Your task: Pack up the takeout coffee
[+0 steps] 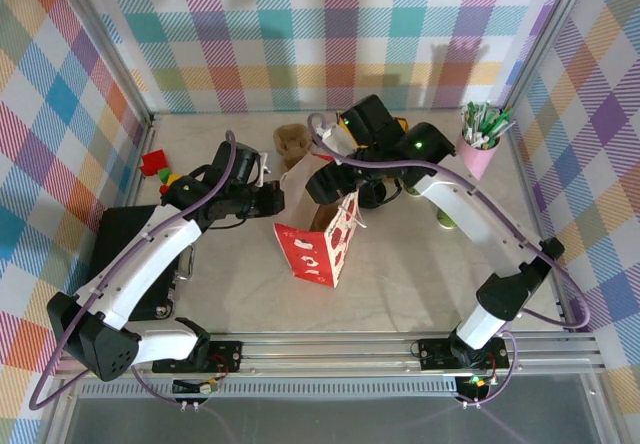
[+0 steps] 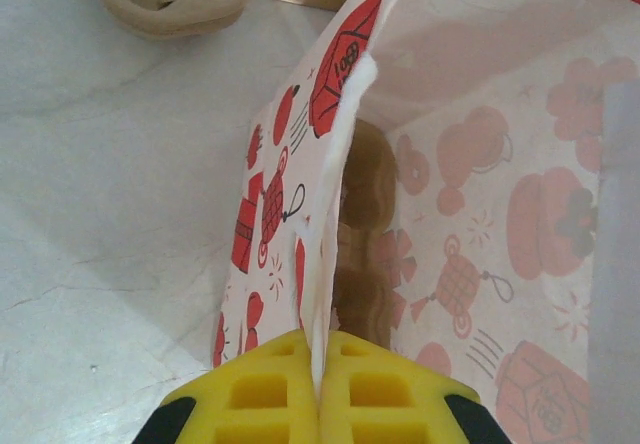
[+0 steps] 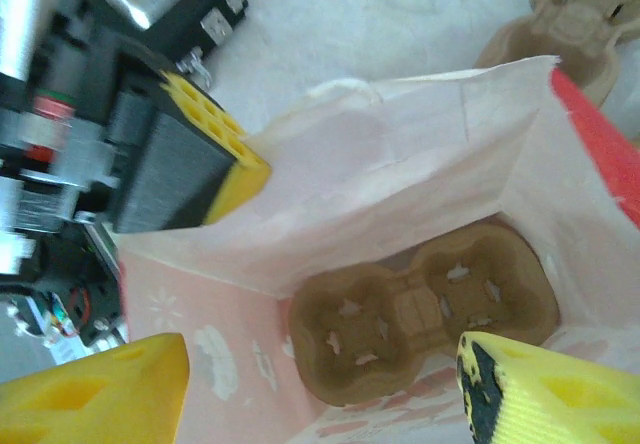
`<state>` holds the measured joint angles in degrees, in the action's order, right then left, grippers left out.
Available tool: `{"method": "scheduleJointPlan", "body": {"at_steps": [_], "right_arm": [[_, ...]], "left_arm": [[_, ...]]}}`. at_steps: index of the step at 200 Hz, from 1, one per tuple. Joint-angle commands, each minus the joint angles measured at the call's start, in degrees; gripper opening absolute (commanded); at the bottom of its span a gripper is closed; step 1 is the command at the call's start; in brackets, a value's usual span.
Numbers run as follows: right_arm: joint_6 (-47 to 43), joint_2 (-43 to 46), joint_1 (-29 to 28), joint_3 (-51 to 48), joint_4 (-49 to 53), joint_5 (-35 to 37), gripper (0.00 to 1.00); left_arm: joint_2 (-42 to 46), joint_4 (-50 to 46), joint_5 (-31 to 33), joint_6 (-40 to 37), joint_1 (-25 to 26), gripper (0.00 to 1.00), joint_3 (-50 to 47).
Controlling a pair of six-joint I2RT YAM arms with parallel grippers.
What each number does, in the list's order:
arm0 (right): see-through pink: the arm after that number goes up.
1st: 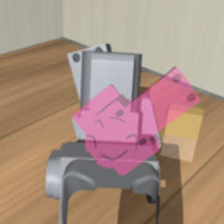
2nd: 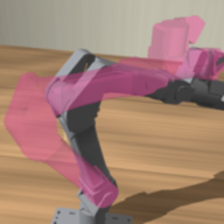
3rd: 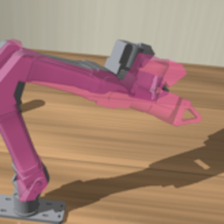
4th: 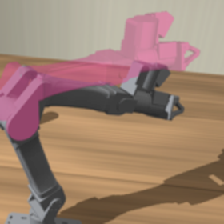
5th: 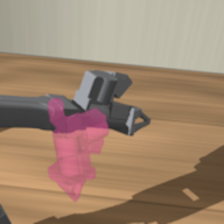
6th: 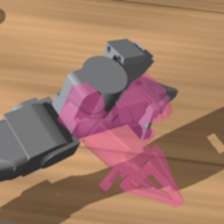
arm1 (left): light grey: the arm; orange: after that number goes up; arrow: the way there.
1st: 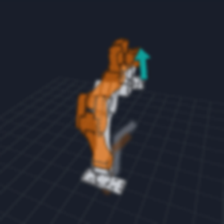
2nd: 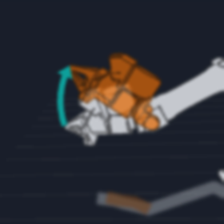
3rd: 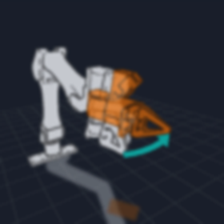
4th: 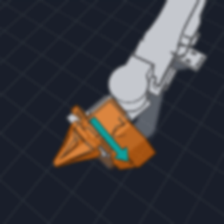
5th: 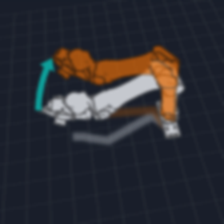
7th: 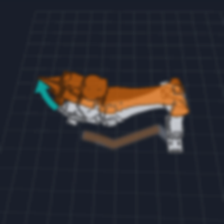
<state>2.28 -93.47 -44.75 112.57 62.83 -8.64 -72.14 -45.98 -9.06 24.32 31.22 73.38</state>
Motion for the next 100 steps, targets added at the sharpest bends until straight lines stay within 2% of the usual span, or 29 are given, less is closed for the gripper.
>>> {"method": "scheduleJointPlan", "body": {"at_steps": [1, 51, 100], "right_arm": [[6.32, 3.26, -0.34, 3.91, 1.89, -0.94, 0.73], [12.85, 8.28, 0.36, 4.11, 2.19, 4.07, 0.78], [16.64, 11.46, 2.88, 0.66, 2.05, 6.55, 0.80]], "left_arm": [[1.50, -4.85, 6.06, 5.38, 2.44, 0.00, 1.75], [1.52, -7.75, 12.55, 10.89, 6.16, 0.00, 4.73], [2.42, -7.87, 13.60, 14.83, 6.53, 0.00, 3.88]]}}
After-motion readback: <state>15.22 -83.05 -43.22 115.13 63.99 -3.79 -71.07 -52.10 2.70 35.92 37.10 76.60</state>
